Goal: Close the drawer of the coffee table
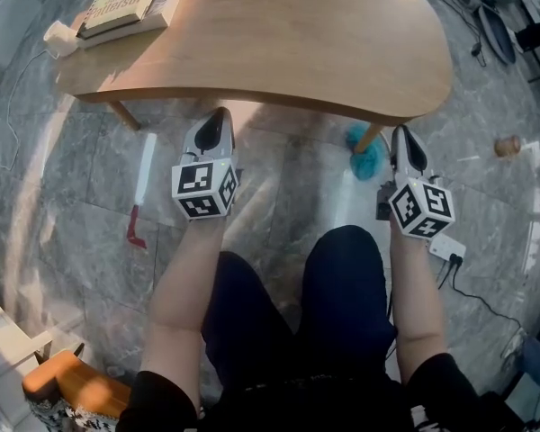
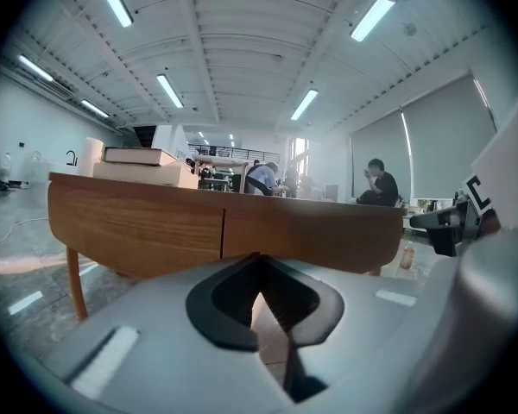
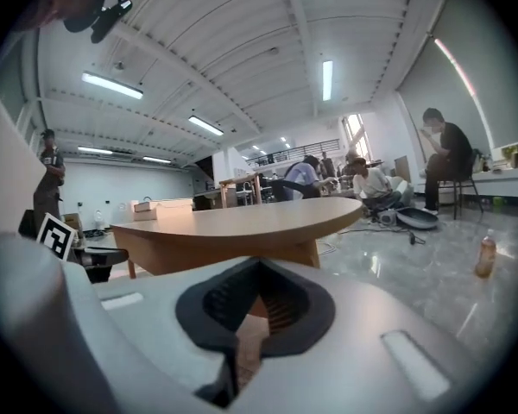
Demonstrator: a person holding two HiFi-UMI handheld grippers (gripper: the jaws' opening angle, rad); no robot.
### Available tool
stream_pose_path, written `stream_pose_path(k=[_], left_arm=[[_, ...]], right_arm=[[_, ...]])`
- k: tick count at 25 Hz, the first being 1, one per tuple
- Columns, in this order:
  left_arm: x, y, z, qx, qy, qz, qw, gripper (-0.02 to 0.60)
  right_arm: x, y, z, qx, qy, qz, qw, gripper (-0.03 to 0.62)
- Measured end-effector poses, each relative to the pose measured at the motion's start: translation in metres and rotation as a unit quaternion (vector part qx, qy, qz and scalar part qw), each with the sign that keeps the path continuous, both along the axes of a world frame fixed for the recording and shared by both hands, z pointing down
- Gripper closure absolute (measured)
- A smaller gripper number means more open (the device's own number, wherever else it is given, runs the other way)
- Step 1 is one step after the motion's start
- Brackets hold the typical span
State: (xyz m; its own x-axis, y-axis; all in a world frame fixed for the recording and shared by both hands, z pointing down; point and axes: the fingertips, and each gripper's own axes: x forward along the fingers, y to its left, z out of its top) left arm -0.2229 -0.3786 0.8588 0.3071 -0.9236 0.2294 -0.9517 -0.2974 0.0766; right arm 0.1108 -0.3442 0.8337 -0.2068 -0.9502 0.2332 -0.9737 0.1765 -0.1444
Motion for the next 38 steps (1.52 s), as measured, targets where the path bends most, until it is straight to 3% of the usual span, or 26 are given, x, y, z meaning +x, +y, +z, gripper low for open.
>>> stream_pose_path(k=[9, 20, 28, 32, 38], left_arm=[[-0.004, 0.047, -0.058, -0.086, 0.0, -0.015, 0.9961, 0.575], [0.022, 0.124, -0.245, -0.15, -0.023, -0.009, 0.9883, 0.575], [0.033, 0.155, -0.373, -0.144, -0.008, -0.004, 0.9895, 0.576], [0.037, 0.182, -0.432, -0.148, 0.02, 0.001, 0.9888, 0.576], [0.044, 0.234, -0.527, -0.121, 0.03, 0.057, 0.9906, 0.576]], right_arm=[[-0.049, 0.015, -0.06, -0.082, -0.005, -0.097, 0.992, 0.592], [-0.073, 0.049, -0.234, -0.159, 0.0, -0.167, 0.973, 0.592], [-0.078, 0.075, -0.358, -0.138, 0.003, -0.183, 0.973, 0.592], [-0.086, 0.1, -0.42, -0.117, 0.001, -0.188, 0.975, 0.592], [-0.106, 0.151, -0.515, -0.078, 0.012, -0.2, 0.977, 0.592]])
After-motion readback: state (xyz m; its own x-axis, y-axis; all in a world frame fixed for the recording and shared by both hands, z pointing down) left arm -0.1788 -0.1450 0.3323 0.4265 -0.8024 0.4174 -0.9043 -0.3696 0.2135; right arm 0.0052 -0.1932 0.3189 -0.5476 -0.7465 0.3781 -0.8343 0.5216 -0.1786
